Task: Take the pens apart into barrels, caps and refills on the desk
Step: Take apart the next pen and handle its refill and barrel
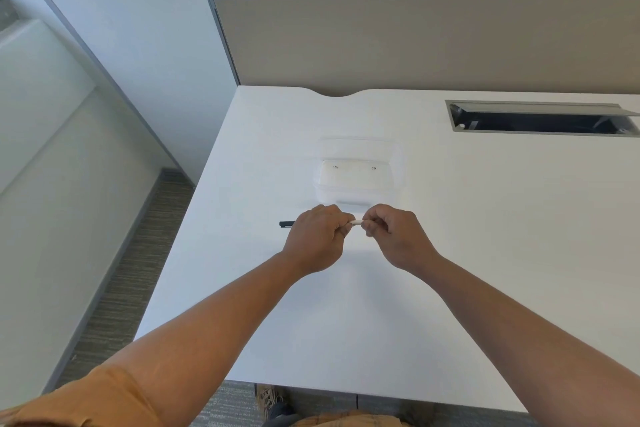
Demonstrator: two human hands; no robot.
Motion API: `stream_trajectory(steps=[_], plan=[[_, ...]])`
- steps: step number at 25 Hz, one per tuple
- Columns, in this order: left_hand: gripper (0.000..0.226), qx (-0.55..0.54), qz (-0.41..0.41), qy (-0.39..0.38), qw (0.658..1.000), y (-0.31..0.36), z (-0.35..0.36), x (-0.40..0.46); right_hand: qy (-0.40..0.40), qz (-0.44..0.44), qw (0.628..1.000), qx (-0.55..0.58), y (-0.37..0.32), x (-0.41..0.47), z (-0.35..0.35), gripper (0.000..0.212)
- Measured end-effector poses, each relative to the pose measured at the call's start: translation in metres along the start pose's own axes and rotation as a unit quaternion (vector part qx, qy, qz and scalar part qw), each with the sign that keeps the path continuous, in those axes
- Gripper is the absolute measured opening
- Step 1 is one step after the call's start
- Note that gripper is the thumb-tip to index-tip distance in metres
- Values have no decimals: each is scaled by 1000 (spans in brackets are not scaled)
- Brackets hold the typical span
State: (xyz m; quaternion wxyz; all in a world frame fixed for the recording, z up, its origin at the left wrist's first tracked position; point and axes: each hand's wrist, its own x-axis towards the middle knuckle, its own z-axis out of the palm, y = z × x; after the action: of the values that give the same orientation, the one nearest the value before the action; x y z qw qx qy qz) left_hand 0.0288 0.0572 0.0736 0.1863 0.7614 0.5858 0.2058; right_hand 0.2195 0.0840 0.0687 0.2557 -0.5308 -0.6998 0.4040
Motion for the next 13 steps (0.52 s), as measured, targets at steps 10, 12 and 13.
stream_trajectory(steps=[10, 12, 13], plan=[[23, -8, -18, 2, 1000, 1, -2, 4, 35, -1, 997, 71, 1, -5, 1, 11], [22, 4, -5, 3, 1000, 4, -2, 6, 32, 18, 998, 49, 2, -3, 1, 18], [22, 9, 1, 1, 1000, 5, -1, 6, 27, 32, 998, 46, 3, -3, 1, 24]])
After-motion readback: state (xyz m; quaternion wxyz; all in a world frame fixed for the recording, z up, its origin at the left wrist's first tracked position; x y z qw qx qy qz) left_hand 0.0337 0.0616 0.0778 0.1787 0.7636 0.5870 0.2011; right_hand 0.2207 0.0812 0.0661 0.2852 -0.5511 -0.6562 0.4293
